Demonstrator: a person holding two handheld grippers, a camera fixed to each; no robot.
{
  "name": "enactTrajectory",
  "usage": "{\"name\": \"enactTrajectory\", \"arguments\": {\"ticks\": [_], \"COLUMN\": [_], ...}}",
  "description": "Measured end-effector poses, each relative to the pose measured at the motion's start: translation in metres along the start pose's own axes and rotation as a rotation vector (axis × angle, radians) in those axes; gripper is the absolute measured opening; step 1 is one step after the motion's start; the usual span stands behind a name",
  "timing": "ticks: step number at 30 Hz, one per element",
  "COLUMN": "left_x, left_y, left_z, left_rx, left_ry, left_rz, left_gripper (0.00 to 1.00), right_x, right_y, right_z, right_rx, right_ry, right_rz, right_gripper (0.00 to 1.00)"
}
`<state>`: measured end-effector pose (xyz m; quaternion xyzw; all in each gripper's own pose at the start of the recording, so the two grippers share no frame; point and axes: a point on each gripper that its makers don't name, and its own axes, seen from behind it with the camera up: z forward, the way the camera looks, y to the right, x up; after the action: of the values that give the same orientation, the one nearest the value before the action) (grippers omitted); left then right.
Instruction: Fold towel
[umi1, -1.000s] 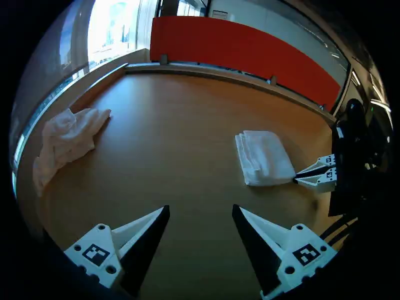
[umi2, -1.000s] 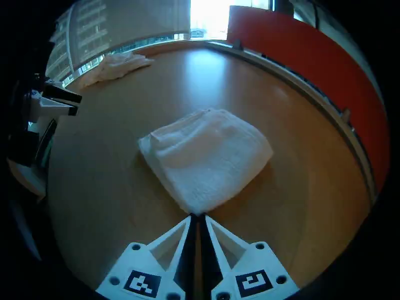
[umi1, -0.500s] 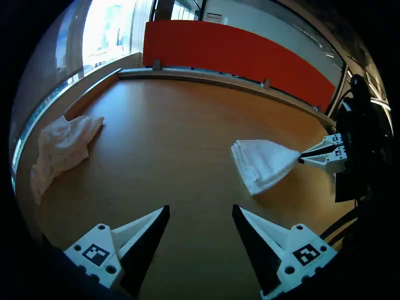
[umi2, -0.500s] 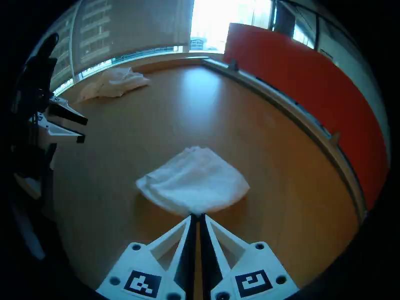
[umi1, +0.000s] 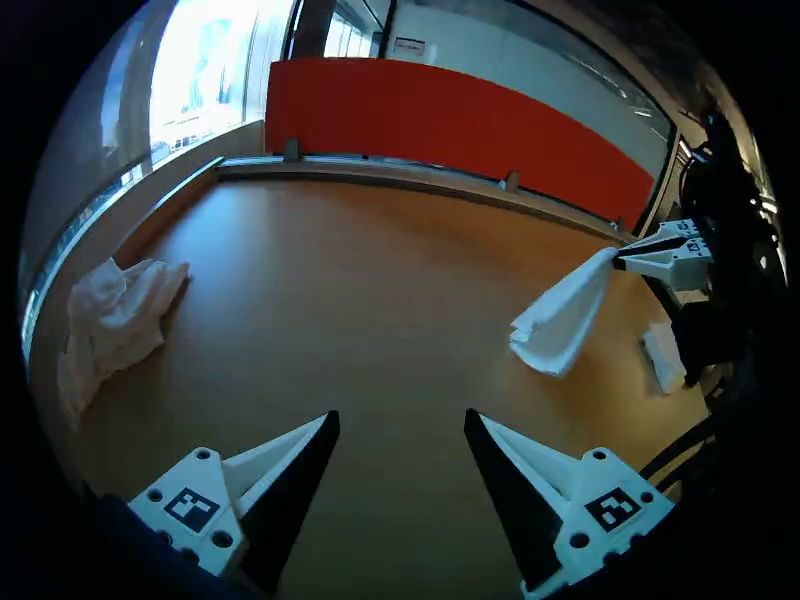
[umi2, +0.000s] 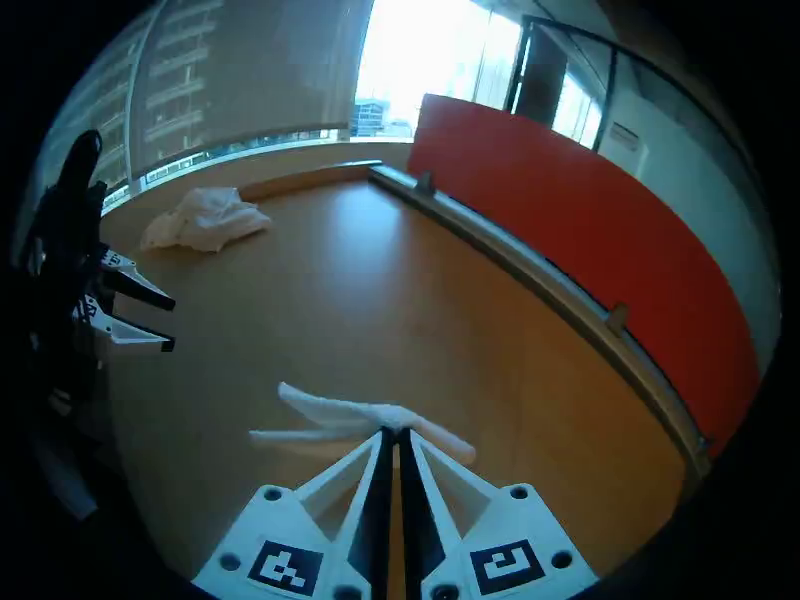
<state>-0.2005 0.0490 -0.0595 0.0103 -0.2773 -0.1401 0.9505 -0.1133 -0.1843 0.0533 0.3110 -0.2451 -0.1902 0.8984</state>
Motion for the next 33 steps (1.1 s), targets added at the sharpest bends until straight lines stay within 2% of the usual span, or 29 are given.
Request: {"name": "enactTrajectory", "arguments": {"ticks": [6, 17, 33], "left_x": [0.007, 0.015, 0.015], "left_y": [0.012, 0.038, 0.065], "left_z": [0.004, 0.017, 0.027], "left_rx": [-0.024, -0.060, -0.062], "left_ry": [0.005, -0.005, -0.022], "left_rz": [0.008, 0.043, 0.061], "left_gripper": [0.92, 0.93, 0.92], "right_x": [-0.008, -0.042, -0.103], "right_y": [0.029, 0.087, 0.176], "right_z": [-0.024, -0.070, -0.123], "right_rx": [-0.049, -0.121, -0.221], "right_ry": [-0.002, -0.014, -0.050], "right_rz": [0.005, 0.039, 0.109], "right_gripper": [0.04, 0.04, 0.04]}}
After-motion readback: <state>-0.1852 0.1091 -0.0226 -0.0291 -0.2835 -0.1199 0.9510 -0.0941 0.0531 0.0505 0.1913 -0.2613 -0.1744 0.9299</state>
